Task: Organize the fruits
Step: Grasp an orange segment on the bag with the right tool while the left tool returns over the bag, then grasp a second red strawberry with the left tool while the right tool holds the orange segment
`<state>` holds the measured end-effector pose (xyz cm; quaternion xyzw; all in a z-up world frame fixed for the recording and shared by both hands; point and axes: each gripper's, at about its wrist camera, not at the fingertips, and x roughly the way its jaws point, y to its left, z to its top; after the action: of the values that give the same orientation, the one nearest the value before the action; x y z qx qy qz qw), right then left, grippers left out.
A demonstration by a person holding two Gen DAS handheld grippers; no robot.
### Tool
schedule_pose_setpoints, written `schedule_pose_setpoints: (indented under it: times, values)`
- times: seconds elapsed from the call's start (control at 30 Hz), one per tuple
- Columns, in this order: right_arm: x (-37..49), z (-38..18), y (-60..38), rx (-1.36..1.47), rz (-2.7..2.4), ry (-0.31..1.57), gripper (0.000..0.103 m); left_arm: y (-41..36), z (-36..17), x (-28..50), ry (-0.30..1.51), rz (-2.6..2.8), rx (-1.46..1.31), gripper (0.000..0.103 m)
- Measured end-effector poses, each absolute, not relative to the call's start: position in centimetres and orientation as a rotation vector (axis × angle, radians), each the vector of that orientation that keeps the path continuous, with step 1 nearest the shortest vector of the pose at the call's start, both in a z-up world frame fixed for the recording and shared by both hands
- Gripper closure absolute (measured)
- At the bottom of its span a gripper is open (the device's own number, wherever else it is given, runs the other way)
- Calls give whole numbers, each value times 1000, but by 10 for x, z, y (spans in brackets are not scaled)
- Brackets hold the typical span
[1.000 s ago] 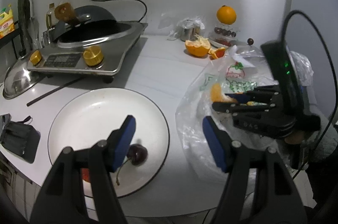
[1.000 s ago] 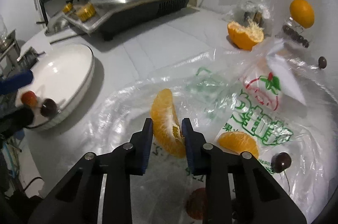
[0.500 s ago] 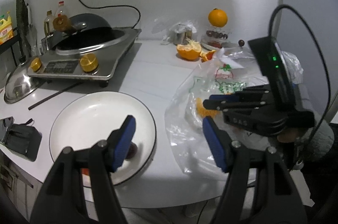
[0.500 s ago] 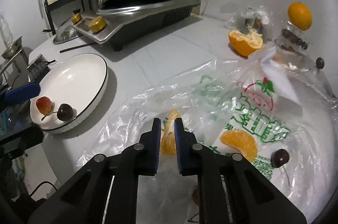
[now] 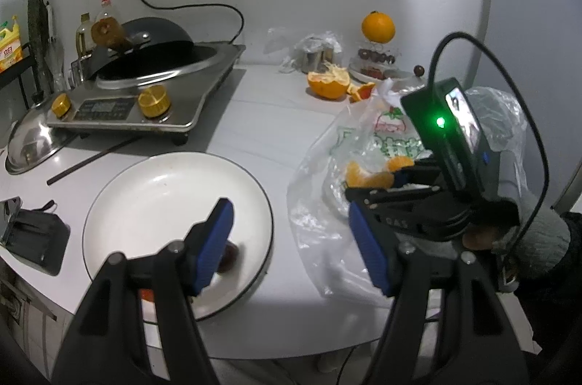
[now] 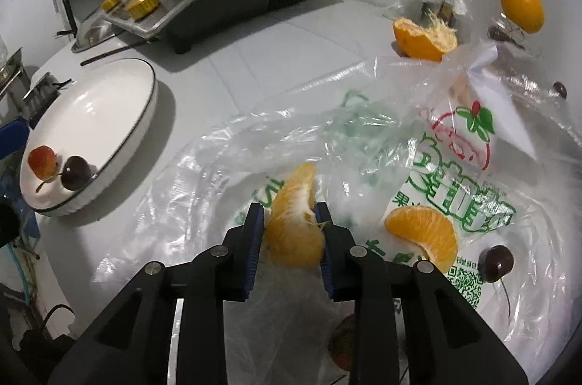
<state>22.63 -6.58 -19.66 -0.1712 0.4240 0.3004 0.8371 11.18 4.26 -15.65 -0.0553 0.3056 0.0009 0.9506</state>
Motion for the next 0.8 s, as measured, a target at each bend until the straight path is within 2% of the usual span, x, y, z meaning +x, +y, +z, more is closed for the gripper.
schedule_pose_setpoints:
  times: [0.2, 0.8]
  values:
    - [222, -192, -68, -361, 651, 876, 78, 39, -155, 111, 623, -1, -103, 36]
    - [188, -115, -148, -223, 627, 692, 79, -10, -146, 117, 627, -53, -24, 36]
